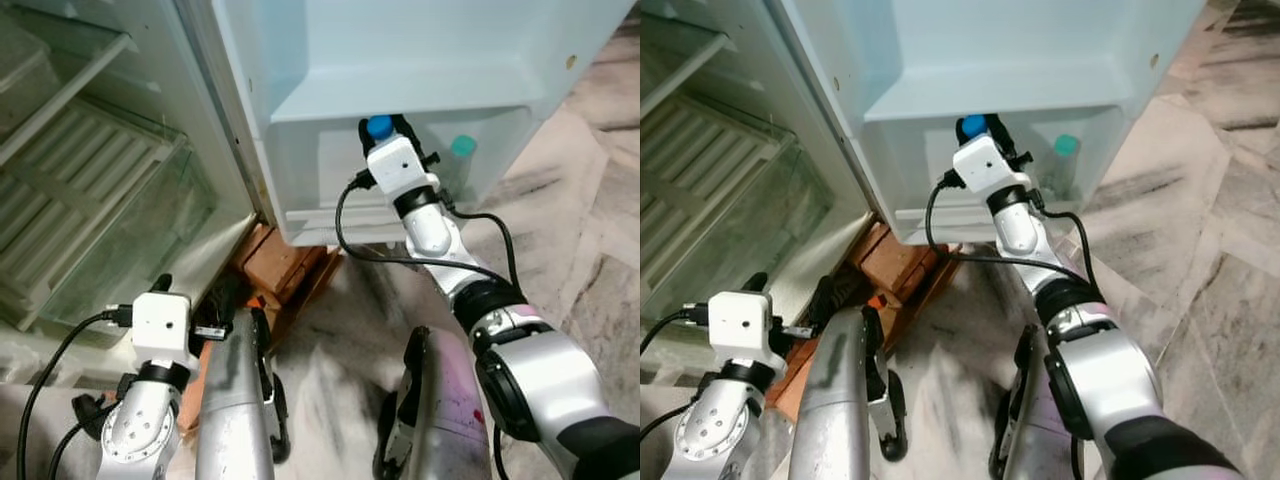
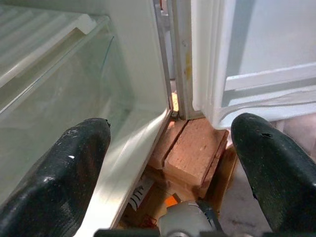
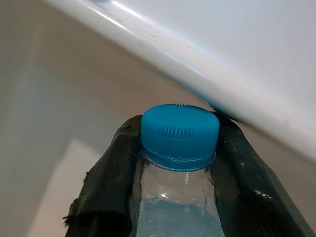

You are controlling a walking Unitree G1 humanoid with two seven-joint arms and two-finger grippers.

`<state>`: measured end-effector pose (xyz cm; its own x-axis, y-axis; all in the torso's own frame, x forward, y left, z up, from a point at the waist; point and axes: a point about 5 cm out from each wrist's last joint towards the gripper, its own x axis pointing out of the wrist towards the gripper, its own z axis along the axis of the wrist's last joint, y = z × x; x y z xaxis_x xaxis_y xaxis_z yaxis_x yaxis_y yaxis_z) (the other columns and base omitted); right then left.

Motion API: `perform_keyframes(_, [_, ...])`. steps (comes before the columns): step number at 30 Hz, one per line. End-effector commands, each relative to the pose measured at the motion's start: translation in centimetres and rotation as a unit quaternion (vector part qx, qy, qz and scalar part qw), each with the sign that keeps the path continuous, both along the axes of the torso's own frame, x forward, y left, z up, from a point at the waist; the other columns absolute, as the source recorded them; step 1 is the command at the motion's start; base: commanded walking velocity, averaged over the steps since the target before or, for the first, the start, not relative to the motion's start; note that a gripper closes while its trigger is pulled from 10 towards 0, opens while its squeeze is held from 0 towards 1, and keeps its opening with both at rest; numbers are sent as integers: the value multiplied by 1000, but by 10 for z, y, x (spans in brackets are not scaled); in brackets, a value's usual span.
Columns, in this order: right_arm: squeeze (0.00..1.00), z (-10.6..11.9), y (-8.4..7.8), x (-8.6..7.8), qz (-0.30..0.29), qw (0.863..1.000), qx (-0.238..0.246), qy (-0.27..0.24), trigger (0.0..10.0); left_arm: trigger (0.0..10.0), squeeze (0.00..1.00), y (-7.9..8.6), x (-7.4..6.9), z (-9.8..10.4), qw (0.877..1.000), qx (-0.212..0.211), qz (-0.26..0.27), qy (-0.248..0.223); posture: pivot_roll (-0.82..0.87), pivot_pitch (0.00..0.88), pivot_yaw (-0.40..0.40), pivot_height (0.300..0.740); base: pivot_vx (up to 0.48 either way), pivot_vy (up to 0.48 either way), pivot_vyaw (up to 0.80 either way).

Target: Restocking fridge

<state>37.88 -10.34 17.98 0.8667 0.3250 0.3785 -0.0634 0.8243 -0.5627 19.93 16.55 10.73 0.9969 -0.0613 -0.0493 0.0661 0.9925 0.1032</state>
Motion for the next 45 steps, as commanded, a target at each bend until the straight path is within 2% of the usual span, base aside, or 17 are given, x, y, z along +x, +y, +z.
perform_keyframes(1, [0, -31, -9, -5, -25, 998, -22, 55, 10000, 10000, 0, 2, -1, -1, 1000, 8, 3, 7, 279, 336, 67, 532, 0, 0, 0])
perform_keyframes(5, [0, -27, -5, -5, -17, 999, -25, 44, 10000, 10000, 0, 2, 0, 0, 1000, 8, 2, 6, 282, 335, 69, 532, 0, 0, 0])
perform_keyframes(9, [0, -10, 13, -4, 9, 999, -30, -6, 10000, 10000, 0, 0, -6, 1, 1000, 18, -3, 7, 304, 343, 76, 532, 0, 0, 0])
perform_keyframes(12, [0, -2, 20, -4, 20, 999, -28, -25, 10000, 10000, 0, -1, -11, 3, 1000, 18, -2, 10, 319, 360, 79, 532, 0, 0, 0])
perform_keyframes(19, [0, -8, 17, -5, 22, 999, -27, -15, 10000, 10000, 0, -3, -19, 8, 1000, 16, 4, 11, 351, 381, 75, 532, 0, 0, 0])
perform_keyframes(24, [0, -11, 23, -7, 34, 999, -34, -12, 10000, 10000, 0, -1, -29, 9, 1000, 17, 9, 22, 369, 399, 80, 532, 0, 0, 0])
perform_keyframes(27, [0, -11, 33, -9, 53, 998, -27, -7, 10000, 10000, 0, 0, -33, 9, 999, 20, 10, 28, 380, 409, 80, 532, 0, 0, 0])
perform_keyframes(30, [0, -8, 52, -14, 84, 996, -27, -21, 10000, 10000, 0, 2, -33, 10, 999, 21, 13, 30, 383, 418, 79, 532, 0, 0, 0])
perform_keyframes(31, [0, -4, 61, -16, 98, 994, -26, -35, 10000, 10000, 0, 2, -34, 10, 999, 21, 14, 31, 381, 423, 79, 532, 0, 0, 0])
perform_keyframes(32, [0, -4, 61, -16, 98, 994, -26, -35, 10000, 10000, 0, 2, -34, 10, 999, 21, 14, 31, 381, 423, 79, 532, 0, 0, 0])
perform_keyframes(33, [0, 2, 70, -19, 110, 992, -25, -55, 10000, 10000, 0, 2, -35, 9, 999, 20, 14, 33, 379, 423, 77, 532, 0, 0, 0])
perform_keyframes(34, [0, 4, 73, -20, 112, 991, -29, -65, 10000, 10000, 0, 2, -35, 9, 999, 20, 14, 34, 379, 423, 77, 532, 0, 0, 0])
perform_keyframes(38, [0, 4, 71, -19, 104, 991, -41, -77, 10000, 10000, 0, 0, -35, 10, 999, 18, 13, 34, 380, 421, 77, 532, 0, 0, 0])
perform_keyframes(43, [0, -9, 51, -15, 65, 993, -78, -63, 10000, 10000, 0, -2, -35, 10, 999, 16, 11, 35, 380, 421, 80, 532, 0, 0, 0])
perform_keyframes(45, [0, -14, 42, -14, 49, 987, -128, -79, 10000, 10000, 0, -3, -36, 10, 999, 16, 9, 36, 387, 419, 81, 532, 0, 0, 0])
